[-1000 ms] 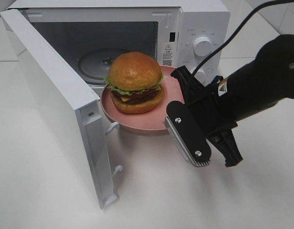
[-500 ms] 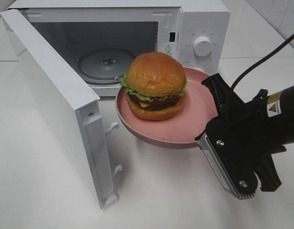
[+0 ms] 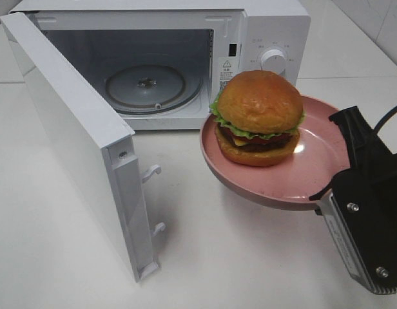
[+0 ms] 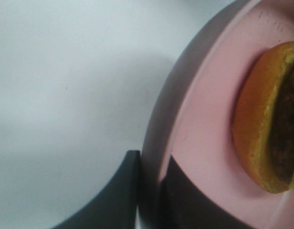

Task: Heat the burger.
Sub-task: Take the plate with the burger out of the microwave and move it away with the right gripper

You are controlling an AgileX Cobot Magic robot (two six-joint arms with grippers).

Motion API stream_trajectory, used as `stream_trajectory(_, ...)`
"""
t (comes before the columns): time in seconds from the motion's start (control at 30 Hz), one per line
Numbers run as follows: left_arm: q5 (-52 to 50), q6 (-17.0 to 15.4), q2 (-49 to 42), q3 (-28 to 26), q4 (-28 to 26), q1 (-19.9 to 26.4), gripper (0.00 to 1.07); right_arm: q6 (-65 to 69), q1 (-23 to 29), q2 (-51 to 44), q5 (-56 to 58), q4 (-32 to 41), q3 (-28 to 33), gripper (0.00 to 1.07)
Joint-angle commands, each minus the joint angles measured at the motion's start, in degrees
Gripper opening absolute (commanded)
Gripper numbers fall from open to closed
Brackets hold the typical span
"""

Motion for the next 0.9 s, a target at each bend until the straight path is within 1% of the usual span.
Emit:
stream_trajectory(0.03,-0.8,-0.2,-0.3,0.1,-0.2,-0.3,0.98,8.5,-0.1,-2.5,0.3,-5.2,-0.3,0.00)
stream_trajectory(0.07,-0.8,-0.2,-0.3,0.1,-0.2,-0.3,0.98,13.0,-0.1,-2.7,2.7,-8.3,-0.3,0.00)
stream_trajectory(0.1,-0.8,-0.2,-0.3,0.1,-0.2,-0.3,0.98,13.0,-0.1,-2.7,2.7,-8.3,-0.3,0.00)
stream_trajectory(0.13,-0.8,-0.2,-0.3,0.1,-0.2,-0.3,0.98,17.8,-0.1,-2.7,5.0,-11.4,-0.3,0.00)
stream_trajectory(0.17,-0.8,-0.2,-0.3,0.1,-0.2,-0.3,0.98,17.8,-0.1,-2.7,5.0,-11.4,-0.3,0.00)
stream_trajectory(0.2,-0.8,-0.2,-0.3,0.1,-0.2,-0.3,0.98,20.6,-0.1,-2.7,5.8,-13.1,-0.3,0.00)
stream_trajectory(0.23,-0.8,-0.2,-0.3,0.1,-0.2,-0.3,0.98,26.7,-0.1,-2.7,6.9,-16.0,-0.3,0.00)
stream_trajectory(0.27,-0.8,-0.2,-0.3,0.1,-0.2,-0.3,0.98,26.7,-0.1,-2.7,6.9,-16.0,-0.3,0.00)
stream_trajectory(0.33,-0.8,-0.2,-0.3,0.1,-0.2,-0.3,0.98,35.6,-0.1,-2.7,8.9,-19.8,-0.3,0.00)
stream_trajectory(0.37,-0.8,-0.2,-0.3,0.1,-0.2,-0.3,0.98,35.6,-0.1,-2.7,8.9,-19.8,-0.3,0.00)
stream_trajectory(0.4,-0.8,-0.2,-0.3,0.1,-0.2,-0.3,0.98,40.7,-0.1,-2.7,10.4,-22.1,-0.3,0.00)
stream_trajectory(0.43,-0.8,-0.2,-0.3,0.1,-0.2,-0.3,0.98,40.7,-0.1,-2.7,10.4,-22.1,-0.3,0.00)
stream_trajectory(0.5,-0.8,-0.2,-0.3,0.1,-0.2,-0.3,0.98,47.7,-0.1,-2.7,13.1,-25.1,-0.3,0.00)
stream_trajectory(0.57,-0.8,-0.2,-0.3,0.1,-0.2,-0.3,0.98,49.4,-0.1,-2.6,13.8,-25.8,-0.3,0.00)
stream_trajectory(0.6,-0.8,-0.2,-0.3,0.1,-0.2,-0.3,0.98,53.0,-0.1,-2.6,15.4,-27.6,-0.3,0.00)
stream_trajectory(0.63,-0.8,-0.2,-0.3,0.1,-0.2,-0.3,0.98,53.0,-0.1,-2.6,15.4,-27.6,-0.3,0.00)
stream_trajectory(0.67,-0.8,-0.2,-0.3,0.1,-0.2,-0.3,0.98,56.7,-0.1,-2.6,16.9,-28.8,-0.3,0.00)
stream_trajectory(0.7,-0.8,-0.2,-0.3,0.1,-0.2,-0.3,0.98,56.7,-0.1,-2.6,16.9,-28.8,-0.3,0.00)
stream_trajectory(0.83,-0.8,-0.2,-0.3,0.1,-0.2,-0.3,0.98,65.4,-0.1,-1.3,20.7,-31.2,-0.3,0.00)
stream_trajectory(0.9,-0.8,-0.2,-0.3,0.1,-0.2,-0.3,0.98,66.9,-0.1,-1.0,21.1,-31.8,-0.3,0.00)
